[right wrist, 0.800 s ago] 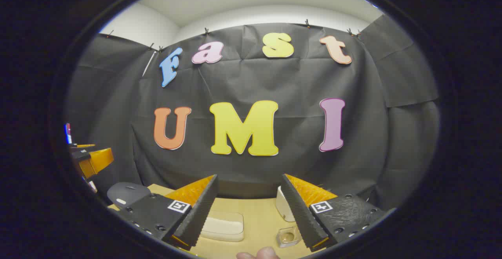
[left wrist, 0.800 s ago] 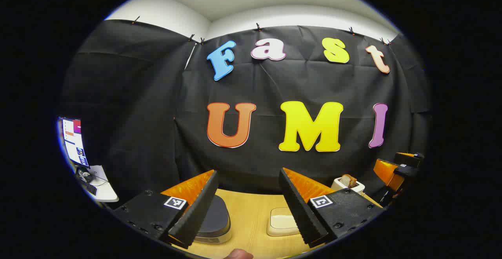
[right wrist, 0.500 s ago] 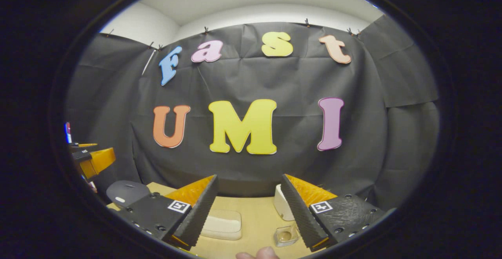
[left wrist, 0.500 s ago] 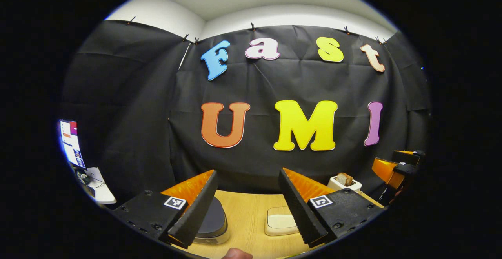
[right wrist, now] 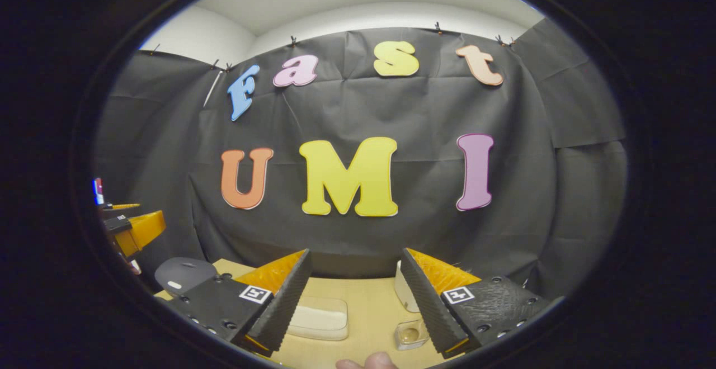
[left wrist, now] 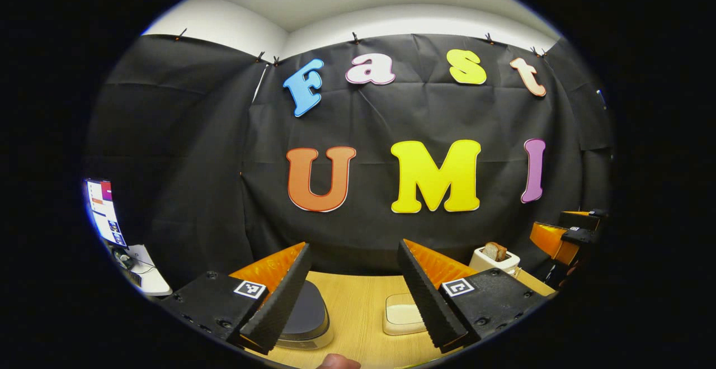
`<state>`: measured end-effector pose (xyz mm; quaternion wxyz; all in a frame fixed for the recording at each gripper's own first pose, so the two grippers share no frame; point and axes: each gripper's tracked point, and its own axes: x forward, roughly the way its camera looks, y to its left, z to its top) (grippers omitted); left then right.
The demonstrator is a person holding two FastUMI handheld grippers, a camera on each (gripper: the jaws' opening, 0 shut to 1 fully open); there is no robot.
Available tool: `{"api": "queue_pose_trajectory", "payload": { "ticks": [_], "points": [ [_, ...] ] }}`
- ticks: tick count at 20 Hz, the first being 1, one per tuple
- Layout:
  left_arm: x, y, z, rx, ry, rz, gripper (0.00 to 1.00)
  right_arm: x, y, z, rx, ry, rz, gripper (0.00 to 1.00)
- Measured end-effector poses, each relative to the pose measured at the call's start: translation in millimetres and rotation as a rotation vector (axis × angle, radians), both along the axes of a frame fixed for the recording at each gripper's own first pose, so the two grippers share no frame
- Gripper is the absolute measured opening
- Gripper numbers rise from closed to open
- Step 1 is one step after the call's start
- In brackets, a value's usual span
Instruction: Close the left gripper, press the button to open the rice cooker; take a wooden spoon from the chopstick holder with the right hand, scoop a spoonful of rice and pour it into the rice cooker, then put the wooden spoon back into the chopstick holder.
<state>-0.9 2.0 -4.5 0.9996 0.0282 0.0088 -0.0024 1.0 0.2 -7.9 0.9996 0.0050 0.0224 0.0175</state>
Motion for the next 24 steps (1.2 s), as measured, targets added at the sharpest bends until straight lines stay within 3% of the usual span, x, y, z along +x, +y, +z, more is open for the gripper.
{"api": "queue_pose_trajectory", "payload": {
  "ticks": [9,13,17,18,24],
  "points": [
    [-5,36,-17,0.011,0.072,0.082,0.98,7,10,-10,0.019,0.022,0.055,0.95],
    [-3,71,-45,0.014,0.185,0.149,0.98,10,10,-17,0.024,0.043,0.073,0.97],
    [-4,93,-79,-0.013,0.329,0.163,0.99,14,9,-25,0.008,0.059,0.084,0.95],
    [-5,98,-88,-0.023,0.373,0.161,0.88,16,8,-27,0.005,0.067,0.085,0.95],
    [-3,135,-142,-0.110,0.565,0.201,0.58,20,-4,-40,0.001,0.103,0.071,0.95]
  ]
}}
